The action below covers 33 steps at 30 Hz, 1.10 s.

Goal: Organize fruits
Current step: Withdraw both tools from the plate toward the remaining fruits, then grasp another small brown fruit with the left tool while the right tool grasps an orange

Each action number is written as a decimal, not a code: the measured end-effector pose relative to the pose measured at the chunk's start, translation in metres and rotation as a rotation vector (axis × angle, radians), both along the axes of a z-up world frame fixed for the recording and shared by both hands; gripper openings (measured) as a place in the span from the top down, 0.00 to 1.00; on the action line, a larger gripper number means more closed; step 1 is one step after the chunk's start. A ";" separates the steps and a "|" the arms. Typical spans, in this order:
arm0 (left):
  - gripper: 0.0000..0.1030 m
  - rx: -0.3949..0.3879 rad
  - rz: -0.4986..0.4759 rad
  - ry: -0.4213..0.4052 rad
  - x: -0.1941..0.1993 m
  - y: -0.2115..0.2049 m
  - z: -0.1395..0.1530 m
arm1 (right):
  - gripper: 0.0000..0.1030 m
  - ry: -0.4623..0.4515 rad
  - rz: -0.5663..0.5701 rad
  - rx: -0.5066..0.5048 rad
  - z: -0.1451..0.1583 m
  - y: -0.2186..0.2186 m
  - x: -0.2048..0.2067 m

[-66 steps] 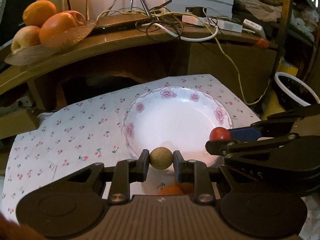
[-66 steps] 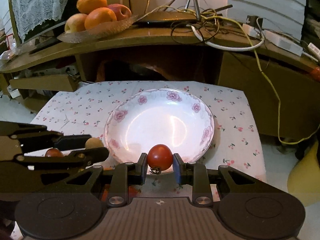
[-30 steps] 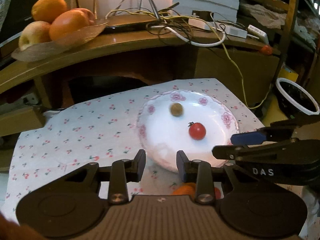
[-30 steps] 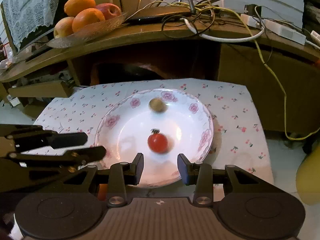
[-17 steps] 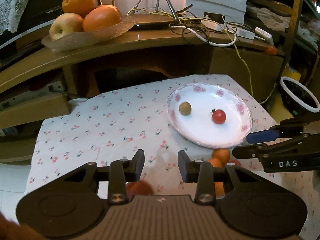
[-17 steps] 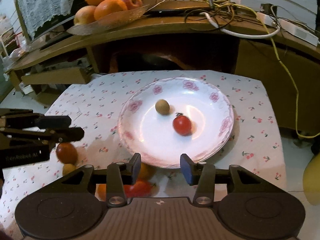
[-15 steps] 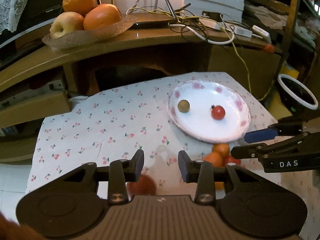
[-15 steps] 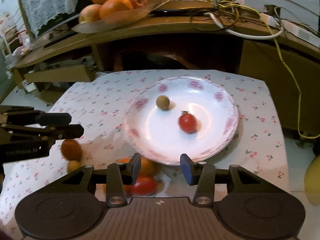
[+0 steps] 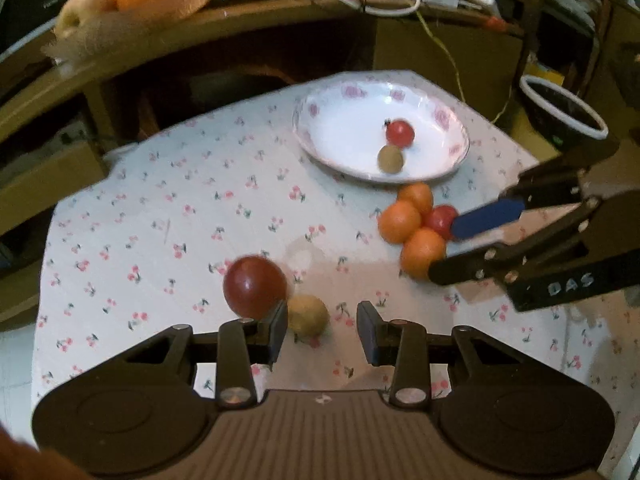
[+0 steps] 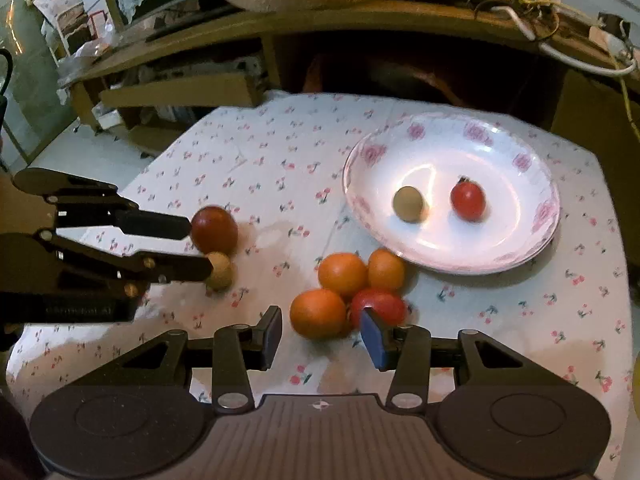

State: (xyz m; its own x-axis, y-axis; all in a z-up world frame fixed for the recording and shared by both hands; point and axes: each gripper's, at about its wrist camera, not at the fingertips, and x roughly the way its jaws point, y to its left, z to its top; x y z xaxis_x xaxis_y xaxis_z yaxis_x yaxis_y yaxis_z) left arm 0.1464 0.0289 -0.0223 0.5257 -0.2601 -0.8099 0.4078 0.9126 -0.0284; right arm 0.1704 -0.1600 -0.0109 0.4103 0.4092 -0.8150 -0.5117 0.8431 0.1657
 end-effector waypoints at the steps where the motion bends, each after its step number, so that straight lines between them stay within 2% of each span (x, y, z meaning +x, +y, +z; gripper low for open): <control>1: 0.58 0.004 0.003 0.008 0.001 0.000 -0.003 | 0.54 -0.002 0.004 0.000 0.000 0.000 0.000; 9: 0.51 0.003 0.018 0.010 0.005 -0.005 -0.016 | 0.53 0.007 0.002 0.023 0.004 0.002 -0.002; 13: 0.51 0.028 0.007 0.002 0.005 -0.013 -0.023 | 0.53 0.009 0.011 0.019 0.004 0.002 -0.003; 15: 0.53 0.015 0.010 -0.004 0.004 -0.012 -0.023 | 0.53 0.015 0.018 0.020 0.004 0.003 -0.004; 20: 0.66 0.023 -0.042 -0.010 -0.002 -0.017 -0.020 | 0.53 0.017 0.038 0.025 0.005 0.004 -0.006; 25: 0.66 0.018 -0.047 -0.007 -0.002 -0.017 -0.019 | 0.53 0.028 0.040 0.022 0.000 0.008 -0.004; 31: 0.65 -0.006 -0.018 0.005 0.004 -0.016 -0.022 | 0.50 -0.005 0.029 -0.008 -0.005 0.014 -0.002; 33: 0.65 0.008 -0.018 -0.008 0.005 -0.018 -0.023 | 0.48 -0.028 0.038 -0.020 -0.005 0.018 -0.004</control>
State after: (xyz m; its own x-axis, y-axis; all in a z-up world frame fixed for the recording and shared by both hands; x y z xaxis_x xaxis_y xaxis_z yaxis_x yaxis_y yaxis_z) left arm 0.1514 0.0114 -0.0452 0.5272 -0.2634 -0.8079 0.4246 0.9052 -0.0180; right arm 0.1666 -0.1422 -0.0161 0.4173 0.4084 -0.8118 -0.5471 0.8262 0.1344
